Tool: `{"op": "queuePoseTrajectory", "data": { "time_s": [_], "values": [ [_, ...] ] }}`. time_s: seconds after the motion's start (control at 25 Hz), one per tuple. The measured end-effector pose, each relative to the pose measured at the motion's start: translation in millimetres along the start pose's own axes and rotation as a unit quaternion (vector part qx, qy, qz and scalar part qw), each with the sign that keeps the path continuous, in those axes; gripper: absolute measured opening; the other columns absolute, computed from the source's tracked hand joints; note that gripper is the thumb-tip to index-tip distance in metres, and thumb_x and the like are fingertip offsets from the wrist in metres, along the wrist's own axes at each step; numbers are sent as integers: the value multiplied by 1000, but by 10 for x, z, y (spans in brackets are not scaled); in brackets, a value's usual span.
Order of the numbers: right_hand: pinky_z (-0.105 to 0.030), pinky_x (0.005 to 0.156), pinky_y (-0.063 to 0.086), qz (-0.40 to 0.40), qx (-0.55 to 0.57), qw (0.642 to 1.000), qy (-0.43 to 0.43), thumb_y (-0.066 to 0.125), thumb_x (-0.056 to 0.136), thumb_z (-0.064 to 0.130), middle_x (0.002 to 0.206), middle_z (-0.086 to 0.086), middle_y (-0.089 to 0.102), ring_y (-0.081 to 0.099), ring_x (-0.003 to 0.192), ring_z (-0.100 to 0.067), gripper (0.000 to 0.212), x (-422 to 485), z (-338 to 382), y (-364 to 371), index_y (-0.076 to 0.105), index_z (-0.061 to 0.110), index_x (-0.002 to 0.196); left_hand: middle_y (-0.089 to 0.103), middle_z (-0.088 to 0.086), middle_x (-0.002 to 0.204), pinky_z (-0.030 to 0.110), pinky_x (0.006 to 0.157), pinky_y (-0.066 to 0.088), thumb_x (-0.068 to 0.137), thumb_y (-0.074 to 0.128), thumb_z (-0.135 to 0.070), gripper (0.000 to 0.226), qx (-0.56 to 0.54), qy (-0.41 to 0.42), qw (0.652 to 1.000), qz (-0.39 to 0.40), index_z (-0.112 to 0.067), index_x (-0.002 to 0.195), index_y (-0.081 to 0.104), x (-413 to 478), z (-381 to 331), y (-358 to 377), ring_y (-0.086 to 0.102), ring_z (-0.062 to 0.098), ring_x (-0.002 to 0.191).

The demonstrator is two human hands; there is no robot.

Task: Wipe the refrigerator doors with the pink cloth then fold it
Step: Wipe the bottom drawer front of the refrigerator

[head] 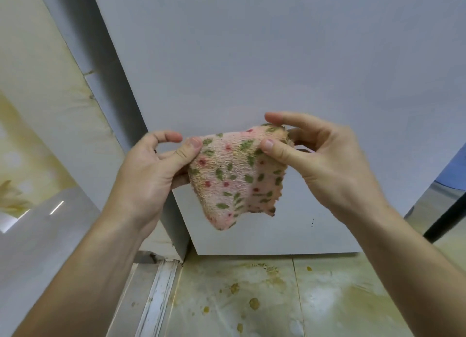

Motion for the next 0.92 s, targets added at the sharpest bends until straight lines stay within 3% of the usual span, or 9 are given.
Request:
{"op": "queuePoseTrajectory", "data": {
  "time_s": [0.2, 0.28, 0.36, 0.48, 0.6, 0.68, 0.76, 0.84, 0.92],
  "values": [
    [-17, 81, 46, 5, -314, 944, -99, 68, 86, 57, 105, 16, 56, 56, 97, -2, 21, 31, 18, -77, 75, 38, 92, 80, -5, 91, 17, 82, 58, 86, 75, -12, 31, 90, 107, 990, 32, -25, 114, 71, -6, -5, -52, 75, 9, 91],
    [-22, 76, 49, 57, -232, 970, -51, 67, 90, 56, 97, 16, 65, 63, 87, -1, 27, 42, 6, -86, 72, 30, 87, 76, -10, 81, 15, 77, 56, 88, 81, -14, 21, 173, 142, 974, -48, -29, 95, 68, -13, 31, -76, 71, 3, 79],
    [-30, 69, 49, 121, -57, 991, 23, 67, 92, 55, 81, 4, 69, 64, 72, -13, 38, -2, -23, -31, 74, 17, 92, 64, -8, 70, 19, 69, 50, 92, 75, -41, 27, 317, 156, 930, -100, -24, 79, 59, -107, 93, 59, 59, 3, 66],
    [-35, 86, 58, 188, 157, 965, 92, 57, 99, 47, 113, -6, 76, 74, 98, -26, 48, -76, -53, 102, 78, 5, 111, 77, -7, 98, 42, 97, 55, 103, 32, -70, 64, 134, 19, 982, 130, -23, 103, 75, -291, 144, 397, 73, 13, 98],
    [-23, 88, 58, 170, 52, 984, -13, 66, 100, 18, 129, 10, 71, 75, 104, -14, 22, -41, -47, 115, 79, 22, 118, 74, 21, 120, 58, 100, 56, 102, 39, -62, 59, -85, -98, 958, 255, -18, 124, 73, -333, 61, 464, 72, 40, 114],
    [-23, 79, 55, 137, -75, 984, -79, 75, 96, 17, 119, 18, 68, 70, 96, -14, 34, -9, -74, 74, 73, 33, 126, 80, 9, 106, 41, 78, 64, 102, 61, -35, 24, 20, -62, 968, 242, -23, 119, 73, -303, 82, 384, 78, 28, 98],
    [-16, 82, 46, 160, -187, 965, -94, 72, 94, 43, 119, 24, 60, 61, 104, -7, 40, 22, -109, 50, 66, 42, 133, 80, 3, 95, 31, 70, 61, 95, 70, -19, 13, 75, -55, 976, 198, -17, 107, 76, -230, 102, 267, 78, 19, 84],
    [-11, 92, 42, 249, -222, 942, -47, 65, 88, 64, 130, 26, 59, 55, 117, 5, 40, 65, -177, 59, 69, 41, 121, 75, 9, 91, 40, 79, 55, 73, 74, -27, 34, 58, -85, 979, 175, 0, 94, 70, -147, 153, 125, 73, 24, 85],
    [-24, 92, 50, 288, -124, 949, 30, 74, 86, 63, 116, 13, 72, 66, 107, -2, 36, 110, -252, 65, 70, 29, 98, 64, 11, 80, 39, 72, 48, 64, 72, -27, 38, 66, -87, 981, 162, 4, 84, 64, -95, 158, 28, 64, 25, 76]
  ]
}}
Point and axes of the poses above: each hand's wrist, its own x-axis towards the middle knuckle, its own y-axis out of the palm, z = x × y, the point moved 2 cm from there along x, towards the middle knuckle
